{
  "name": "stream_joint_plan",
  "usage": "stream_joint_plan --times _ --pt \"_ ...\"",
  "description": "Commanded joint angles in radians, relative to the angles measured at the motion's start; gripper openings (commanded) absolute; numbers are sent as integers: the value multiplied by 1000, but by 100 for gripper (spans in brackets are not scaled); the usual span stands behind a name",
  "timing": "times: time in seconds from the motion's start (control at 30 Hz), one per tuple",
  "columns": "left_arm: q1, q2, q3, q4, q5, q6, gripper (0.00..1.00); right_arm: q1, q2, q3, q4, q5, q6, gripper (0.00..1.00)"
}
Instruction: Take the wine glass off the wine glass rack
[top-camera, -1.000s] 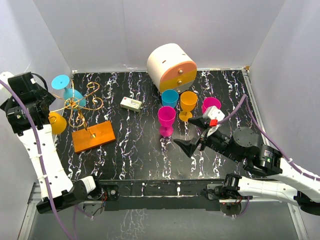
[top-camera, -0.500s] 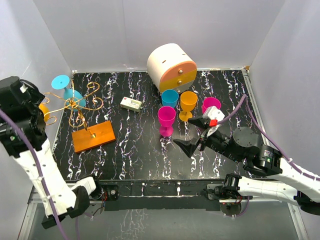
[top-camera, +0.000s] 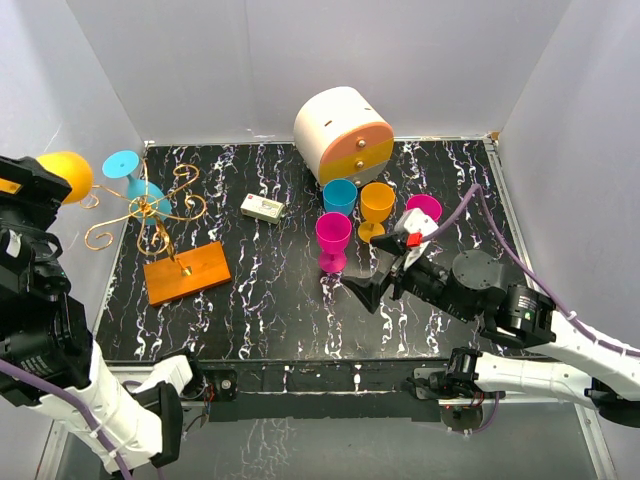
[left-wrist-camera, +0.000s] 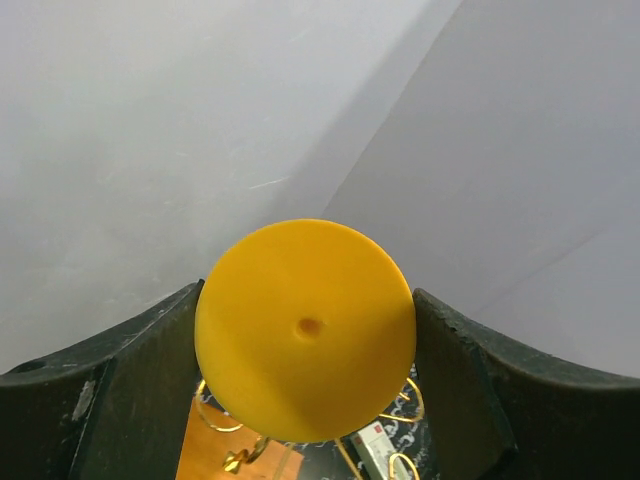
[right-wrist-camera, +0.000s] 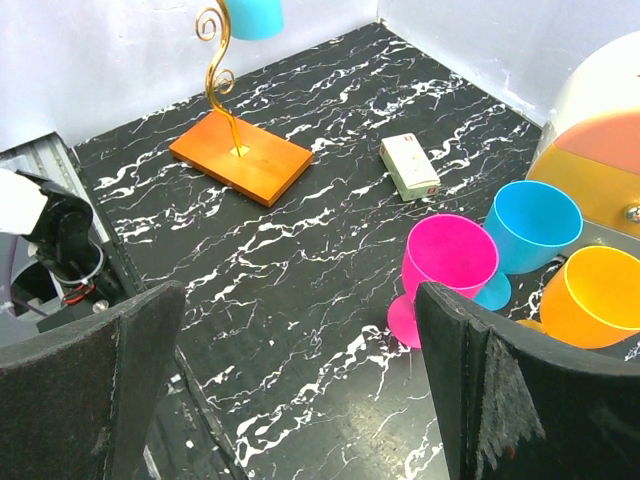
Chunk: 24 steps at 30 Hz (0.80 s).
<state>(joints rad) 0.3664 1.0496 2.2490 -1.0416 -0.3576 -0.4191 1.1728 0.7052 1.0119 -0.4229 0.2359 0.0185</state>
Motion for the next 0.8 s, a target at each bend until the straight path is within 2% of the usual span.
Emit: stream_joint_plan --times 0.0,0.2,0.37,0.5,0.63,0.77 --pt "-1 -11 26 97 202 -23 55 8 17 75 28 14 60 98" --pt "-4 -59 -106 270 528 -239 55 8 77 119 65 -29 160 98" --pt "-6 -96 -300 535 824 -502 55 8 137 154 120 -84 251 98" --pt "-7 -114 -416 710 1004 -697 55 8 194 220 158 -129 326 98" --pt "-7 -214 -697 1018 1092 -996 55 7 252 277 260 -192 381 98" --pt "-8 -278 -860 1145 1139 -1124 56 -8 339 414 301 -245 405 99"
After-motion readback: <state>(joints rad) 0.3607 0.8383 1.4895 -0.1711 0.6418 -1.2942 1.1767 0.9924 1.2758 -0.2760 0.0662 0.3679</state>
